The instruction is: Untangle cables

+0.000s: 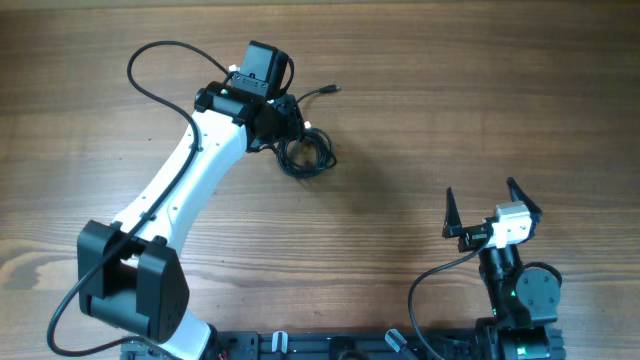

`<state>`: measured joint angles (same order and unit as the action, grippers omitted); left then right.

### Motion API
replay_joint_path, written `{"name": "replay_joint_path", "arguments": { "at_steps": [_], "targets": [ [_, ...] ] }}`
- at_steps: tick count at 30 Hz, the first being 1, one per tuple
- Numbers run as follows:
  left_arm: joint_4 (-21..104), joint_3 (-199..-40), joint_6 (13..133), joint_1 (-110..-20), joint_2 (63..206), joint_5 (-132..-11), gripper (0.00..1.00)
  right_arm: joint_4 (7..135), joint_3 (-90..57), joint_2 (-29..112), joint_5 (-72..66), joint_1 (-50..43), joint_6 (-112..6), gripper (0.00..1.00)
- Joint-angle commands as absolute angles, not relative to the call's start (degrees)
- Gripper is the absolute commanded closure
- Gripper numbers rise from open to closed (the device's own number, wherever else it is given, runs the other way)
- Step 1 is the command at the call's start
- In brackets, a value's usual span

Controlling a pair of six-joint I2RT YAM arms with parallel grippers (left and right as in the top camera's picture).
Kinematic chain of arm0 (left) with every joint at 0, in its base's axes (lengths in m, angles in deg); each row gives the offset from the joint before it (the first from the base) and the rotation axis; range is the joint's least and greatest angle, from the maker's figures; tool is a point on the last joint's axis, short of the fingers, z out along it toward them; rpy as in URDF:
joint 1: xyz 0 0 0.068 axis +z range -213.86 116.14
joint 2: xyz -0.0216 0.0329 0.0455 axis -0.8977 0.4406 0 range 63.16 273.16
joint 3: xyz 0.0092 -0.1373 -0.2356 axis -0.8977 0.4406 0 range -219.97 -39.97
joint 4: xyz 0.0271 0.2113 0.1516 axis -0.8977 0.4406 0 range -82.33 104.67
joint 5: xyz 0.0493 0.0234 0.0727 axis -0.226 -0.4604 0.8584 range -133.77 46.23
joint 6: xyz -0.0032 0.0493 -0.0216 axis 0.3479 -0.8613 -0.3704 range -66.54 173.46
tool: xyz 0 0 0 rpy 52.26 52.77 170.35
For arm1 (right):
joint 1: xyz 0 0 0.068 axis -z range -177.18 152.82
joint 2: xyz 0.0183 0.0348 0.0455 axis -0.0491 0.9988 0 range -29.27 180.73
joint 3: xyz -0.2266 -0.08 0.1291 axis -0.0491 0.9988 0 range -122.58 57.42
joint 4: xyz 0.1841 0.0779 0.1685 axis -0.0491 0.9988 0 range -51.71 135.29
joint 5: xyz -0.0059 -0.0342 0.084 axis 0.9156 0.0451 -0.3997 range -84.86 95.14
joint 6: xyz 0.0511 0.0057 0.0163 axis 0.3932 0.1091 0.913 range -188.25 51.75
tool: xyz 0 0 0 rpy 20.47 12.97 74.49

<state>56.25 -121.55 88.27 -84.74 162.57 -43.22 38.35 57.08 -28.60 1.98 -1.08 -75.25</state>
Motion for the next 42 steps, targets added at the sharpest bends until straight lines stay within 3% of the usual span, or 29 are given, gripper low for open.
{"name": "replay_joint_path", "arguments": {
  "at_steps": [1,6,7,16,26,31,39,42],
  "targets": [
    [56.31,-121.48,88.25,-84.63,163.27,-42.65,0.30,38.24,57.12,-28.99,2.14,-1.35,-75.73,0.00],
    [56.25,-120.83,88.29,-84.98,163.49,-42.67,0.36,38.24,57.12,-28.99,2.14,-1.35,-75.76,0.00],
    [56.18,-119.95,88.33,-85.22,163.49,-42.67,0.45,38.24,57.12,-28.99,2.14,-1.35,-75.73,0.00],
    [55.50,-110.43,88.68,-87.23,163.49,-42.87,0.87,38.24,57.12,-28.99,2.14,-1.35,-75.76,0.00],
    [47.09,-104.63,88.36,-87.21,163.47,-34.80,0.92,38.24,57.12,-28.99,2.14,-1.35,-75.73,0.00],
    [44.51,-106.23,86.54,-86.29,163.45,-39.59,0.92,36.40,57.12,-28.99,2.07,-1.35,-75.60,0.00],
    [47.46,-113.33,82.61,-79.01,163.43,-50.78,0.89,35.88,57.10,-28.99,-20.29,-1.35,-74.51,0.00],
    [47.40,-113.16,82.54,-76.76,163.56,-49.62,0.91,35.94,56.42,-28.99,-21.51,-1.35,-63.32,0.00]
  ]
}}
